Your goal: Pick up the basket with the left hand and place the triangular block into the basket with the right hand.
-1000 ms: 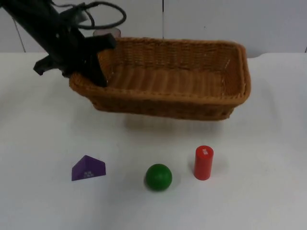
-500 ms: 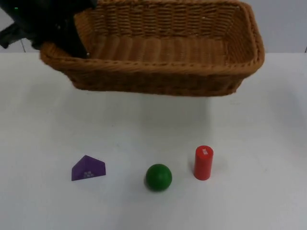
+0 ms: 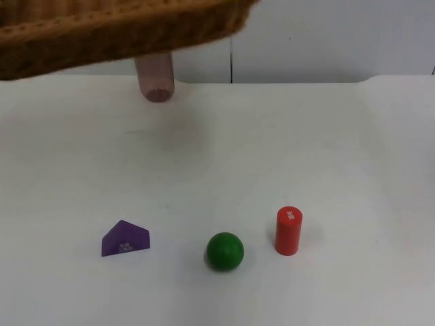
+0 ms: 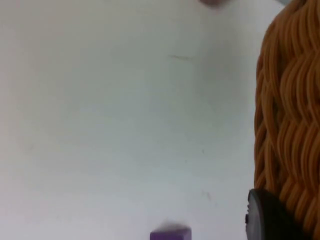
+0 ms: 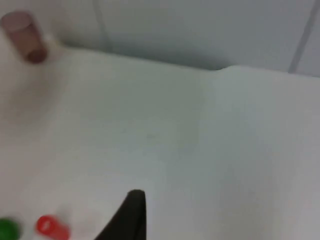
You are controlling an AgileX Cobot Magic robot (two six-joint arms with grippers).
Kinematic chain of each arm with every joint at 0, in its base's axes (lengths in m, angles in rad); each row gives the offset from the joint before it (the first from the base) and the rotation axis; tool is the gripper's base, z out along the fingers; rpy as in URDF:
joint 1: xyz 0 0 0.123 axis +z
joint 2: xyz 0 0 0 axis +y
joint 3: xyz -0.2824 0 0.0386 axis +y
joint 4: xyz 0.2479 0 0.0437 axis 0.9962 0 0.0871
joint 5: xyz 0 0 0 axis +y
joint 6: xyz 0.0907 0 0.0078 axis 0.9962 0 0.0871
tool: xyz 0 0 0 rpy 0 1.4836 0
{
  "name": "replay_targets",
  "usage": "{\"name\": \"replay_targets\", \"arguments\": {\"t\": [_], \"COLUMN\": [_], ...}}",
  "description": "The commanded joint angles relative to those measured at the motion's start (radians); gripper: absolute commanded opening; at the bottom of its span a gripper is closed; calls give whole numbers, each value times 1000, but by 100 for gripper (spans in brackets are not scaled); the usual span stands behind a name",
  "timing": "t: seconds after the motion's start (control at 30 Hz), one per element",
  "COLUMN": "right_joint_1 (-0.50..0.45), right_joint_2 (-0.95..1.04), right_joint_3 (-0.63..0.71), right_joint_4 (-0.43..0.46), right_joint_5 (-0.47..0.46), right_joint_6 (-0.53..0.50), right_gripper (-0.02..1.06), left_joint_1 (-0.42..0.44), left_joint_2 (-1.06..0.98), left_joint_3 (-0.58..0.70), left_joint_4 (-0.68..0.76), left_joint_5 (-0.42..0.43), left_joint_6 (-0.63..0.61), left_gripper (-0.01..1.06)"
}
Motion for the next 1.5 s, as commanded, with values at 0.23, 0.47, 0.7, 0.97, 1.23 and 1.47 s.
{"name": "replay_targets", "arguments": {"t": [0.23,0.47,0.7,0.97,1.23,1.47], "right_joint_1": [140,417,555,653,711,711], "right_joint_2": [232,536,897,1202,1384,1497], "right_joint_3": [-7,-37,-366,-702,-863,-978], "right_joint_4": [293,293,307,308,311,361], "right_joint_5": [10,-200,-86,67,-5,27], "right_joint_6": [-431,-632,-720,-816,-837,-859], "right_gripper": [104,104,104,104,104,104], "left_joint_1": [85,85,85,85,85,85], "left_joint_2": [-11,-11,-11,-11,-11,-11], "left_joint_3": [3,3,3,3,3,3], "left_joint_4": [30,87,77,80,80,83], "left_joint_5": [-82,-93,-80,-81,-77,-73], "left_joint_6": [-236,-298,-302,-302,-302,-302], "left_gripper": [1,1,1,1,1,1]}}
